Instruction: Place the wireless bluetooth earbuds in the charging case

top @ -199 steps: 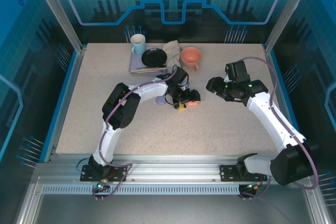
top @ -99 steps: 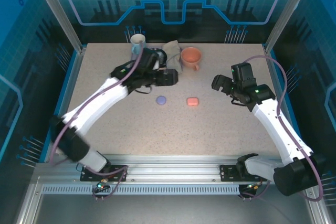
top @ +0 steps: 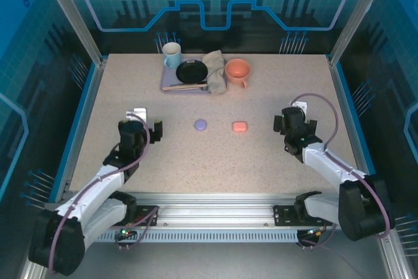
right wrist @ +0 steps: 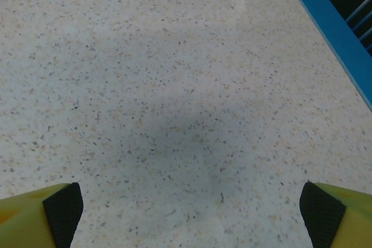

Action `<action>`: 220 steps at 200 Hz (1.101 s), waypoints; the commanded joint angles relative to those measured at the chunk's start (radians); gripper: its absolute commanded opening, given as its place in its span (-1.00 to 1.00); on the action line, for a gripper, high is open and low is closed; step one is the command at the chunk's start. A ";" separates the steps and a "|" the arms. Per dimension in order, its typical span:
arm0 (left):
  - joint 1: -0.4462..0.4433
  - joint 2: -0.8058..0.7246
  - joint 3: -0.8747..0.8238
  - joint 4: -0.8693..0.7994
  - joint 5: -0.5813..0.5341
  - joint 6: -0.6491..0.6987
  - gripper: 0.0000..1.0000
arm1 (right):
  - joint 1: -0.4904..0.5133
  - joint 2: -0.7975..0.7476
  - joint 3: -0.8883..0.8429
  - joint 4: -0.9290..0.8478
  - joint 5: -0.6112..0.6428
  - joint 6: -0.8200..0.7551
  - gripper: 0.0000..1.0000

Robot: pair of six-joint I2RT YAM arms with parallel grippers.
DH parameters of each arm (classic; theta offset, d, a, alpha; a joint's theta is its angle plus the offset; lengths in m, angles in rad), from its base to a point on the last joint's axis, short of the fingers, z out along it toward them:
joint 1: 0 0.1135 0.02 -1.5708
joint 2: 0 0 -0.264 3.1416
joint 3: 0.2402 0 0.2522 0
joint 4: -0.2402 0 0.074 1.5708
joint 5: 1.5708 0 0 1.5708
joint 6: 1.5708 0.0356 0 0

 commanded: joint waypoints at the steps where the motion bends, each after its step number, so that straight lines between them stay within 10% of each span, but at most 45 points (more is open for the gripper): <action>1: 0.053 0.064 -0.098 0.372 0.011 0.012 0.98 | -0.022 0.028 -0.103 0.405 -0.014 -0.136 1.00; 70: 0.220 0.489 0.027 0.622 0.375 0.006 0.97 | -0.107 0.314 -0.188 0.916 -0.367 -0.284 1.00; 87: 0.220 0.615 0.005 0.785 0.416 0.028 0.98 | -0.143 0.319 -0.095 0.746 -0.502 -0.292 1.00; 98: 0.222 0.599 0.084 0.595 0.428 0.029 0.98 | -0.174 0.318 -0.087 0.720 -0.539 -0.267 1.00; 220: 0.251 0.611 0.094 0.597 0.431 -0.009 0.98 | -0.175 0.320 -0.078 0.708 -0.560 -0.275 1.00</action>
